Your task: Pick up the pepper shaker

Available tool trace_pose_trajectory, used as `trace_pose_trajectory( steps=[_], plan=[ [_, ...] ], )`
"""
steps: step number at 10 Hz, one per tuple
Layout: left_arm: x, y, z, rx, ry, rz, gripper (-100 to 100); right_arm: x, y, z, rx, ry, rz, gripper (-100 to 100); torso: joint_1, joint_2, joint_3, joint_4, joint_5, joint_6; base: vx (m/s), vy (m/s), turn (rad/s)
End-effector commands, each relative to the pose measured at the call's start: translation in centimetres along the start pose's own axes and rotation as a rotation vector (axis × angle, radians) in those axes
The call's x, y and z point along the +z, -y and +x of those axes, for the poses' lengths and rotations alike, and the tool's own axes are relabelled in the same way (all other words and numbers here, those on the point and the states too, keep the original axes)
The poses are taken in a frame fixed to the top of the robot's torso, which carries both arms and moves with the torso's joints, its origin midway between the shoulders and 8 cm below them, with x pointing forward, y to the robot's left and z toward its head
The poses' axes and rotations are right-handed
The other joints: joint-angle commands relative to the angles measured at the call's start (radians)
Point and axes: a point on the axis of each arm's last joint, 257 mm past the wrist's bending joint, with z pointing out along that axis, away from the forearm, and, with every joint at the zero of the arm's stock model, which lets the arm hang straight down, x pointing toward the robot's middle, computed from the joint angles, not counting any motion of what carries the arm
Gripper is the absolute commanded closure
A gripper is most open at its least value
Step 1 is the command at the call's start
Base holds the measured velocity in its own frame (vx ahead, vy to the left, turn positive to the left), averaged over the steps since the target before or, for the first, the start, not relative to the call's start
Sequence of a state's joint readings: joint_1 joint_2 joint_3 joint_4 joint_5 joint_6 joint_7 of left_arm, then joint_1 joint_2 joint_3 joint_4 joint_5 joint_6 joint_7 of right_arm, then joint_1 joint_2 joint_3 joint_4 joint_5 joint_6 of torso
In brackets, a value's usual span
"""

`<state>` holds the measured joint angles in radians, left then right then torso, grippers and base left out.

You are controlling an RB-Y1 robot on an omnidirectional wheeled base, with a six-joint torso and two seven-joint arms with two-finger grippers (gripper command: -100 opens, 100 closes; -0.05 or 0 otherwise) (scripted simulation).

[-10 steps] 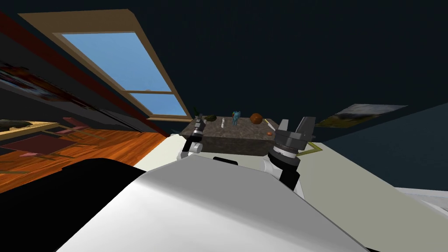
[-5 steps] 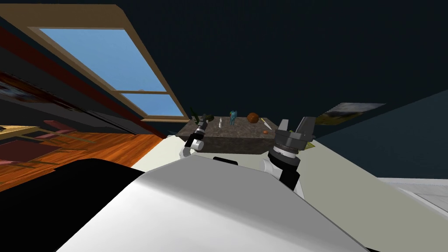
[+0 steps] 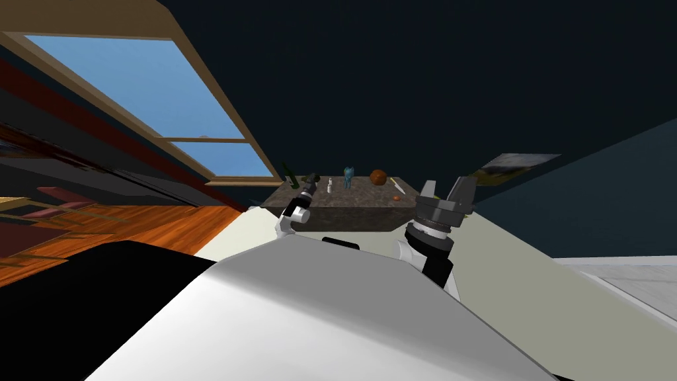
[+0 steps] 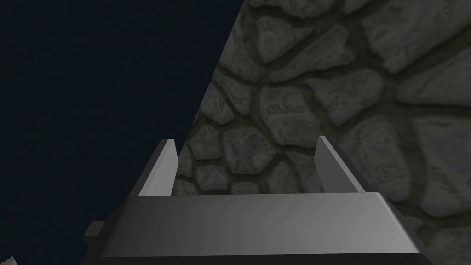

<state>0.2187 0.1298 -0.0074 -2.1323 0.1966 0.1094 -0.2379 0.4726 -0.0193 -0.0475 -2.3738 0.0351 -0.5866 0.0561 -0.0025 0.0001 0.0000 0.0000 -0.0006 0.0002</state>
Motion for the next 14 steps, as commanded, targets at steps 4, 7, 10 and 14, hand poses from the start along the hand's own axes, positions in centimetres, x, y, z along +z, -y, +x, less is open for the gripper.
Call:
trace_pose_trajectory(
  steps=[4, 7, 10, 14],
  plan=[
    [1.2, -2.2, 1.0, 0.021, -0.04, -0.094, -100, 0.0, 0.0, 0.0, 0.0, 0.0, 0.0, 0, 0.0, 0.0, 0.0, 0.0, 0.0, 0.0, 0.002, -0.038, -0.052],
    [2.0, -3.5, 1.7, 0.037, -0.064, -0.146, -100, 0.0, 0.0, 0.0, 0.0, 0.0, 0.0, 0, 0.0, 0.0, 0.0, 0.0, 0.0, 0.0, 0.002, -0.034, -0.051],
    [2.7, -4.8, 2.3, 0.056, -0.091, -0.203, -100, 0.0, 0.0, 0.0, 0.0, 0.0, 0.0, 0, 0.0, 0.0, 0.0, 0.0, 0.0, 0.0, 0.007, -0.034, -0.058],
    [3.2, -6.6, 2.9, 0.077, -0.122, -0.278, -100, 0.0, 0.0, 0.0, 0.0, 0.0, 0.0, 0, 0.0, 0.0, 0.0, 0.0, 0.0, -0.001, 0.006, -0.03, -0.042]
  ],
)
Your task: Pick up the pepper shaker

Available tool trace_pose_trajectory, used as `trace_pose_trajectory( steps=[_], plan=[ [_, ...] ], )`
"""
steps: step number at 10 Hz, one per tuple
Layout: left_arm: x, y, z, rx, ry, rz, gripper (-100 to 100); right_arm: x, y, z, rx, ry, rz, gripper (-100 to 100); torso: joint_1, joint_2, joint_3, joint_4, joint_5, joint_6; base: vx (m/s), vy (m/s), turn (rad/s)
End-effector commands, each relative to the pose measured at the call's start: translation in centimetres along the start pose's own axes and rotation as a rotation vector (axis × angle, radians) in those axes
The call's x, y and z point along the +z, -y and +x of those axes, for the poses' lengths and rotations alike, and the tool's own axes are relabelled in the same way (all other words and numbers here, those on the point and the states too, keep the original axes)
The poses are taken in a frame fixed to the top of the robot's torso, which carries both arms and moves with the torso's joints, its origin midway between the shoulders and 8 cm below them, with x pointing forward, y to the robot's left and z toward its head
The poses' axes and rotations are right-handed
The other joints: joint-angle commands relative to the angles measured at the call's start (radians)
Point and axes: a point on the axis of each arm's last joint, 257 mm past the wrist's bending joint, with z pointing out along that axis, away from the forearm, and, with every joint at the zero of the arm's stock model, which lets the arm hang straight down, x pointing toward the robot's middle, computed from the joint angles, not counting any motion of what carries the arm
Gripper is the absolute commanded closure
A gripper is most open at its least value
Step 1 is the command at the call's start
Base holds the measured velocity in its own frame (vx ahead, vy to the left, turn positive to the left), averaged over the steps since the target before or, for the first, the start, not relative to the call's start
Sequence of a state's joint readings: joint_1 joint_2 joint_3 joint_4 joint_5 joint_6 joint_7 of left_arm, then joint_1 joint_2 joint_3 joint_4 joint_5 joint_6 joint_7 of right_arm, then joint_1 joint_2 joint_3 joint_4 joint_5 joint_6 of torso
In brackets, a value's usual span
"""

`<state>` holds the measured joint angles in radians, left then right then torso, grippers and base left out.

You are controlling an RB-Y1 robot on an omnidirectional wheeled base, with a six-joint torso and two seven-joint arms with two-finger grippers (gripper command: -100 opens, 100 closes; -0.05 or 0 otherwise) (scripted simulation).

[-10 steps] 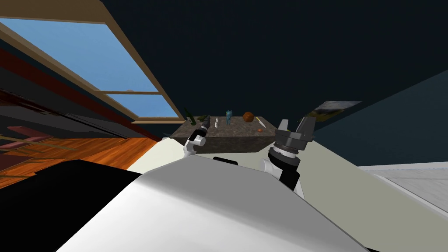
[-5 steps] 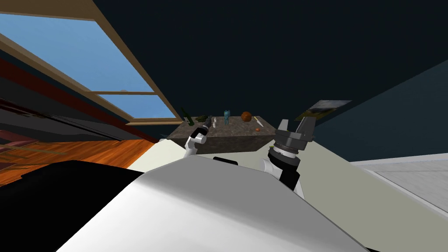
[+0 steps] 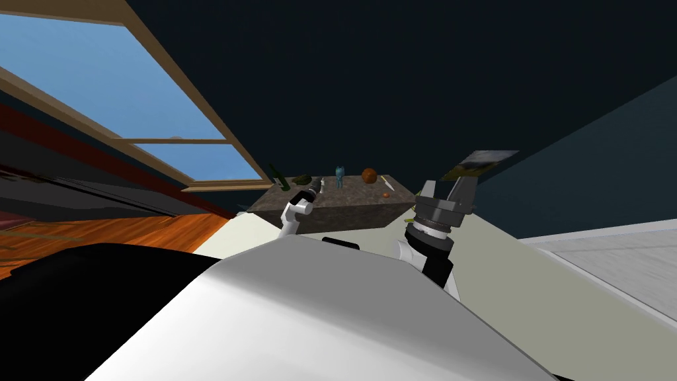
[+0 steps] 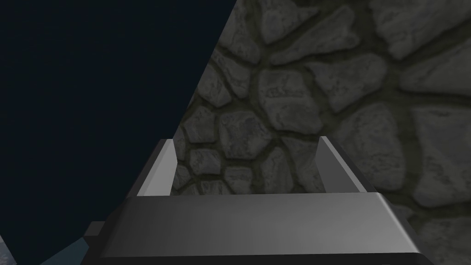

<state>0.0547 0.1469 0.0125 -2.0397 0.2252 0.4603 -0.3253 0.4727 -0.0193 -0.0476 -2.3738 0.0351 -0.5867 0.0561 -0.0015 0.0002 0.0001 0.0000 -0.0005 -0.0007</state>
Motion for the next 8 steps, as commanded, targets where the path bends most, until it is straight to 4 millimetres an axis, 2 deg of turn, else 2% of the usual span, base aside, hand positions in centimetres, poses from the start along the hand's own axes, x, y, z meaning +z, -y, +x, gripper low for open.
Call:
trace_pose_trajectory(
  steps=[1, 3, 4, 8],
  plan=[
    [1.0, -0.7, 0.3, 0.023, -0.018, -0.039, -100, 0.0, 0.0, 0.0, 0.0, 0.0, 0.0, 0, 0.0, 0.0, 0.0, 0.0, 0.0, 0.0, -0.005, -0.047, -0.12],
    [1.0, -1.6, 0.6, 0.024, -0.031, -0.074, -100, 0.0, 0.0, 0.0, 0.0, 0.0, 0.0, 0, -0.001, 0.0, 0.0, 0.0, 0.0, 0.0, 0.008, -0.03, -0.022],
    [1.8, -2.0, 0.6, 0.048, -0.043, -0.103, -100, 0.0, 0.0, 0.0, 0.0, 0.0, 0.0, 0, 0.0, 0.0, 0.0, 0.0, 0.0, 0.0, 0.011, -0.036, -0.103],
    [2.4, -4.1, 1.0, 0.074, -0.077, -0.198, -100, 0.0, 0.0, 0.0, 0.0, 0.0, 0.0, 0, -0.001, 0.0, 0.0, 0.0, 0.0, 0.0, 0.009, -0.037, -0.059]
  ],
)
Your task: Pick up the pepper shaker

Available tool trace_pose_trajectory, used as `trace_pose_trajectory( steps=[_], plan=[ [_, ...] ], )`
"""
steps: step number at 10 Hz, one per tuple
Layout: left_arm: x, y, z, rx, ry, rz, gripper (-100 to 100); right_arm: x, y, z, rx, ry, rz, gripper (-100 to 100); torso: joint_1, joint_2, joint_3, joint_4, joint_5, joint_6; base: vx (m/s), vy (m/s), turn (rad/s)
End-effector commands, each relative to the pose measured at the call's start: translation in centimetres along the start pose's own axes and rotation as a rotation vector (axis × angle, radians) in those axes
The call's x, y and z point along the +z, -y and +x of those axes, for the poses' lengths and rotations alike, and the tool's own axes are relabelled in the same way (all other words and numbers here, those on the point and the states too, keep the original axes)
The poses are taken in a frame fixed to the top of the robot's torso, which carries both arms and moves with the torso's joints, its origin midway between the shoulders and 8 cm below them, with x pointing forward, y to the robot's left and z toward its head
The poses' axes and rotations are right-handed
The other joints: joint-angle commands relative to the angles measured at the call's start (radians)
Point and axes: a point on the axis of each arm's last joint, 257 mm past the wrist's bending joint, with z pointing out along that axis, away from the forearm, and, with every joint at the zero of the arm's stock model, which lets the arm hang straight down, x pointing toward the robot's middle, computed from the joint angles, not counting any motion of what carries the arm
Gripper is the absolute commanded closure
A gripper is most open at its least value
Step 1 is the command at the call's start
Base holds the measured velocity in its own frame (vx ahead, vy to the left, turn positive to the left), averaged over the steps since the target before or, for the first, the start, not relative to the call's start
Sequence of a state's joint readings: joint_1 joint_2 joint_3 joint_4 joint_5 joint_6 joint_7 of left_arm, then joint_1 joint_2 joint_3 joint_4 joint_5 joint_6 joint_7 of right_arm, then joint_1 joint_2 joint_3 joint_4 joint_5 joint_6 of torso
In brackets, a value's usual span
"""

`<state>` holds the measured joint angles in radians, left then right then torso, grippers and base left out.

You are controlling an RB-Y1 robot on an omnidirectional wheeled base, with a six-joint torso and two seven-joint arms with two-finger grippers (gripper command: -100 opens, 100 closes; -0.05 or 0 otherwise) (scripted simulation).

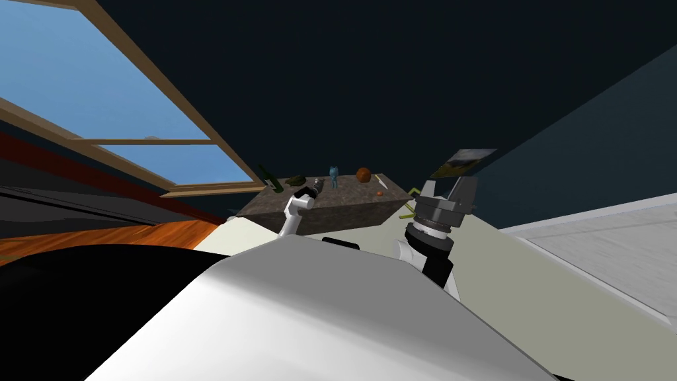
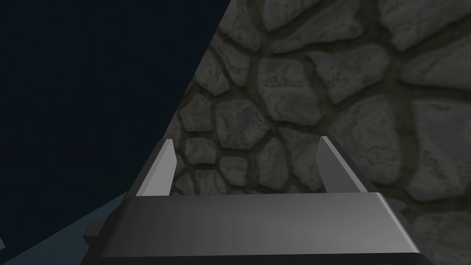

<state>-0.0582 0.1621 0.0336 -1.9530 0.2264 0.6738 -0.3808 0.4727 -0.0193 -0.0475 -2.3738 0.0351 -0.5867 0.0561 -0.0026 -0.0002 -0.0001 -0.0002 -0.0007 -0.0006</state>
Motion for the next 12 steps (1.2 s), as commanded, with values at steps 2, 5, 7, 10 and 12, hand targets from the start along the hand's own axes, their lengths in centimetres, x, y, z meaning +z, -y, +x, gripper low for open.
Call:
trace_pose_trajectory(
  steps=[2, 5, 7, 10, 12],
  plan=[
    [0.9, -1.1, -0.1, 0.03, -0.019, -0.062, -100, 0.0, 0.0, 0.0, 0.0, 0.0, 0.0, 0, 0.001, 0.0, 0.0, 0.0, 0.0, 0.0, 0.006, -0.025, -0.059],
    [1.6, -2.5, -0.2, 0.056, -0.039, -0.133, -100, 0.0, 0.0, 0.0, 0.0, 0.0, 0.0, 0, 0.001, 0.001, 0.0, 0.0, 0.0, 0.0, 0.006, -0.03, -0.052],
    [1.4, -3.4, 0.1, 0.056, -0.053, -0.166, -100, 0.0, 0.0, 0.0, 0.0, 0.0, 0.0, 0, 0.0, 0.0, 0.0, 0.0, 0.0, 0.0, 0.011, -0.028, -0.037],
    [1.8, -4.8, -0.2, 0.08, -0.07, -0.237, -100, 0.0, 0.0, 0.0, 0.0, 0.0, 0.0, 0, 0.001, 0.0, 0.0, 0.0, 0.0, 0.0, 0.01, -0.027, -0.054],
    [2.1, -6.1, -0.7, 0.103, -0.082, -0.301, -100, 0.0, 0.0, 0.0, 0.0, 0.0, 0.0, 0, 0.001, 0.0, 0.0, 0.0, 0.0, 0.0, 0.011, -0.033, -0.092]
  ],
)
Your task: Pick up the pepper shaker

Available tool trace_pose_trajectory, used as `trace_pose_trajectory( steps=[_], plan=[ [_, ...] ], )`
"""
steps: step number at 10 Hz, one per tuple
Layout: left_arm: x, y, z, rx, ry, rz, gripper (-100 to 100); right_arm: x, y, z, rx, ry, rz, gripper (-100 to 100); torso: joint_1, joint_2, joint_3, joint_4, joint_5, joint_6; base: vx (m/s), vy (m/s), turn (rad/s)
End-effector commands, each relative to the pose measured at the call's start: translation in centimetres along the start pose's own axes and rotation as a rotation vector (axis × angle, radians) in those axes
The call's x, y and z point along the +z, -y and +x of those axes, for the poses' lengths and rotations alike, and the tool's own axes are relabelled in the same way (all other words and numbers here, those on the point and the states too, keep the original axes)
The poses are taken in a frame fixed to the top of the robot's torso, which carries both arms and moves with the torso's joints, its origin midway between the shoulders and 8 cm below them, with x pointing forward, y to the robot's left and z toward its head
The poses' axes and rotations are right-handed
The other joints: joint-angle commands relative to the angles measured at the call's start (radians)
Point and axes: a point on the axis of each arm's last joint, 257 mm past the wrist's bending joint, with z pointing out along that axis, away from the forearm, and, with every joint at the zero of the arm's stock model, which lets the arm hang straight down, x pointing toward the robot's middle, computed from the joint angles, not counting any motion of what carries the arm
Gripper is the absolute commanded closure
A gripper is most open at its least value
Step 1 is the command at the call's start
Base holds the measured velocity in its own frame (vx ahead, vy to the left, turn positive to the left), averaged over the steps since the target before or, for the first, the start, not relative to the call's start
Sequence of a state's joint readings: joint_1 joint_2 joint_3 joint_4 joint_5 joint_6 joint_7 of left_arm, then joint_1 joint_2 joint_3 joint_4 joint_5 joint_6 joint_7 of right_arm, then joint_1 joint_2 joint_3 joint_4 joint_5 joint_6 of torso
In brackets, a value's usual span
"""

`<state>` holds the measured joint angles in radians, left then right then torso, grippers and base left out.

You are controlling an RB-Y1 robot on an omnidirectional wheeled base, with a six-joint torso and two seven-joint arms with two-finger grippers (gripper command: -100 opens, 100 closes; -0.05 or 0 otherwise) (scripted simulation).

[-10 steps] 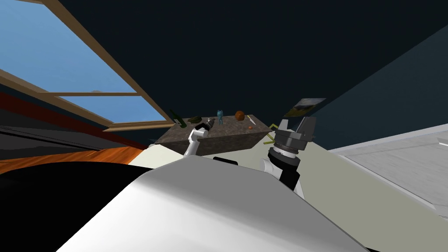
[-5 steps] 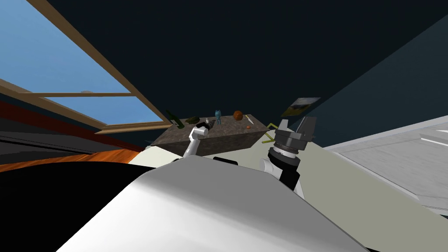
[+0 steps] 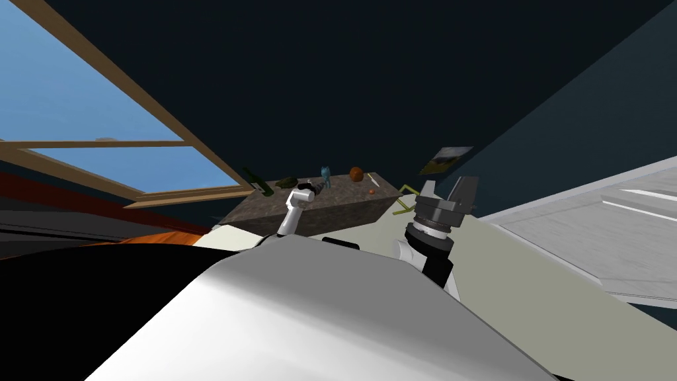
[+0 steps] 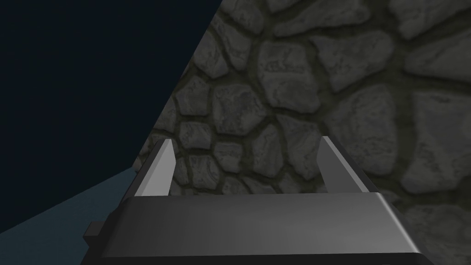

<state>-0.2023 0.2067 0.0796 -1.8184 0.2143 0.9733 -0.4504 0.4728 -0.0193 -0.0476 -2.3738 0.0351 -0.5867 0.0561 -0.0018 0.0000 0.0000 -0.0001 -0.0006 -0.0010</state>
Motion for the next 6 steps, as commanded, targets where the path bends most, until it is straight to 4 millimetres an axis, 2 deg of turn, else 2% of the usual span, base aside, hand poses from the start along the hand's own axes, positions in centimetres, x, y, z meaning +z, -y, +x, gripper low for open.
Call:
trace_pose_trajectory(
  steps=[1, 2, 3, 4, 5, 6],
  plan=[
    [0.1, -0.6, 0.2, 0.003, -0.01, -0.027, -100, 0.0, 0.0, 0.0, 0.0, 0.0, 0.0, 0, 0.0, 0.0, 0.0, 0.0, 0.0, 0.0, 0.008, -0.014, 0.021],
    [0.6, -1.5, -0.6, 0.023, -0.011, -0.076, -100, 0.0, 0.0, 0.0, 0.0, 0.0, 0.0, 0, 0.001, 0.0, 0.0, 0.0, 0.0, 0.0, 0.012, -0.029, -0.099],
    [0.6, -2.1, -0.3, 0.023, -0.023, -0.099, -100, 0.0, 0.0, 0.0, 0.0, 0.0, 0.0, 0, 0.0, 0.0, 0.0, 0.0, 0.0, 0.0, 0.013, -0.026, -0.064],
    [1.0, -2.7, -1.4, 0.041, -0.017, -0.14, -100, 0.0, 0.0, 0.0, 0.0, 0.0, 0.0, 0, 0.0, 0.0, 0.0, 0.0, 0.0, 0.0, 0.014, -0.029, -0.102],
    [0.9, -3.5, -1.0, 0.04, -0.031, -0.169, -100, 0.0, 0.0, 0.0, 0.0, 0.0, 0.0, 0, 0.0, 0.0, 0.0, 0.0, 0.0, 0.0, 0.012, -0.024, -0.046],
    [1.1, -4.3, -2.2, 0.055, -0.024, -0.212, -100, 0.0, 0.0, 0.0, 0.0, 0.0, 0.0, 0, 0.001, 0.0, 0.0, 0.0, 0.0, 0.0, 0.018, -0.03, -0.087]
  ],
)
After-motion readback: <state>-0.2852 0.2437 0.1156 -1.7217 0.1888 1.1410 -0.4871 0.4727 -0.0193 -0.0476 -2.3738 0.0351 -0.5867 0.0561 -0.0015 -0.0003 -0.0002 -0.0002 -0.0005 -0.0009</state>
